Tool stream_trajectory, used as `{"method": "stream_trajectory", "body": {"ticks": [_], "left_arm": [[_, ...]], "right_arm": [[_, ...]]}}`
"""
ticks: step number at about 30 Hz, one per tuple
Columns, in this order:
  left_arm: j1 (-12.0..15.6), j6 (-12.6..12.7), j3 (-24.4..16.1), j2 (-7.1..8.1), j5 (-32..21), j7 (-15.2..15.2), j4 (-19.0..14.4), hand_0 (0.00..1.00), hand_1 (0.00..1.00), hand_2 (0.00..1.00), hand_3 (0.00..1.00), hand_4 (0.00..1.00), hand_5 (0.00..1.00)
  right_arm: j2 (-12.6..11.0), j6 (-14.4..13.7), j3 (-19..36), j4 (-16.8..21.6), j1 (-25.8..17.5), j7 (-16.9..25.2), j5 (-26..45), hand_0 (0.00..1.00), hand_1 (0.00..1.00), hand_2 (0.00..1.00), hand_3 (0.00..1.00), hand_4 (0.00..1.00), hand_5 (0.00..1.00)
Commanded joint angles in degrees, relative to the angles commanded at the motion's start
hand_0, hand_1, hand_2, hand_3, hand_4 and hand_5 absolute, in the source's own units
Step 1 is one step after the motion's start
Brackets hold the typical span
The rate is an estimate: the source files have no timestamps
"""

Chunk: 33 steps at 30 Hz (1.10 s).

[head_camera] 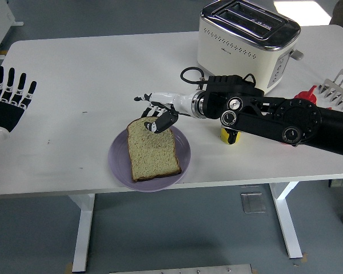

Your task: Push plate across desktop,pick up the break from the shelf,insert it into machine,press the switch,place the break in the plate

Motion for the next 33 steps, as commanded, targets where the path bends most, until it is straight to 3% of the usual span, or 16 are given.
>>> {"method": "stream_trajectory", "body": {"ticks": [9, 10, 15, 16, 19, 21, 22, 27, 33], "left_arm": [[-0.1, 0.0, -0.9, 0.12, 0.3, 0.0, 0.3, 0.818, 0.725, 0.686, 0.657, 0.761, 0.998], [-0.1, 0.0, -1.0, 0.14, 0.4, 0.0, 0.3, 0.802, 0.726, 0.673, 0.678, 0.772, 0.998], [0.0, 0.0, -1.6, 0.25, 0.8, -0.1, 0.1, 0.802, 0.726, 0.673, 0.678, 0.772, 0.998], [0.0, 0.0, -1.7, 0.26, 0.8, 0.0, 0.0, 0.791, 0.735, 0.678, 0.685, 0.771, 0.998], [0.0, 0.1, -1.9, 0.28, 0.8, 0.0, -0.5, 0.791, 0.735, 0.678, 0.685, 0.771, 0.998], [0.0, 0.1, -1.9, 0.26, 0.7, 0.0, -1.1, 0.791, 0.735, 0.678, 0.685, 0.771, 0.998], [0.0, 0.2, -1.9, 0.24, 0.6, 0.0, -1.5, 0.787, 0.719, 0.673, 0.689, 0.767, 0.998], [0.1, 0.4, -1.3, 0.36, 0.1, 0.1, -3.8, 0.787, 0.719, 0.673, 0.689, 0.767, 0.998], [-0.3, 0.8, -0.3, 0.10, -0.9, 0.1, -7.4, 0.788, 0.713, 0.672, 0.687, 0.765, 0.998]], "right_arm": [[-0.5, 0.2, 1.1, 0.1, 0.4, 0.2, -1.0, 0.663, 0.765, 0.900, 0.998, 0.501, 0.143], [-0.6, 0.2, 1.2, 0.2, 0.4, 0.3, -1.2, 0.662, 0.743, 0.791, 0.857, 0.516, 0.159], [-1.9, 1.3, 3.4, 1.8, 0.6, 0.0, -2.8, 0.662, 0.743, 0.791, 0.857, 0.516, 0.159], [-2.3, 1.7, 4.2, 2.3, 0.6, -0.1, -3.2, 0.659, 0.720, 0.726, 0.764, 0.517, 0.162], [-3.4, 2.6, 6.2, 4.0, 0.4, -0.4, -3.9, 0.659, 0.720, 0.726, 0.764, 0.517, 0.162], [-4.9, 3.7, 8.5, 6.1, -0.1, -0.9, -4.6, 0.659, 0.720, 0.726, 0.764, 0.517, 0.162], [-5.6, 4.2, 9.6, 7.1, -0.4, -1.1, -4.8, 0.645, 0.682, 0.677, 0.694, 0.523, 0.166], [-9.7, 6.9, 15.9, 11.5, -2.9, -1.6, -4.3, 0.645, 0.682, 0.677, 0.694, 0.523, 0.166], [-15.5, 6.2, 24.8, 17.7, -9.1, 1.7, 0.7, 0.649, 0.661, 0.655, 0.673, 0.523, 0.164]]}}
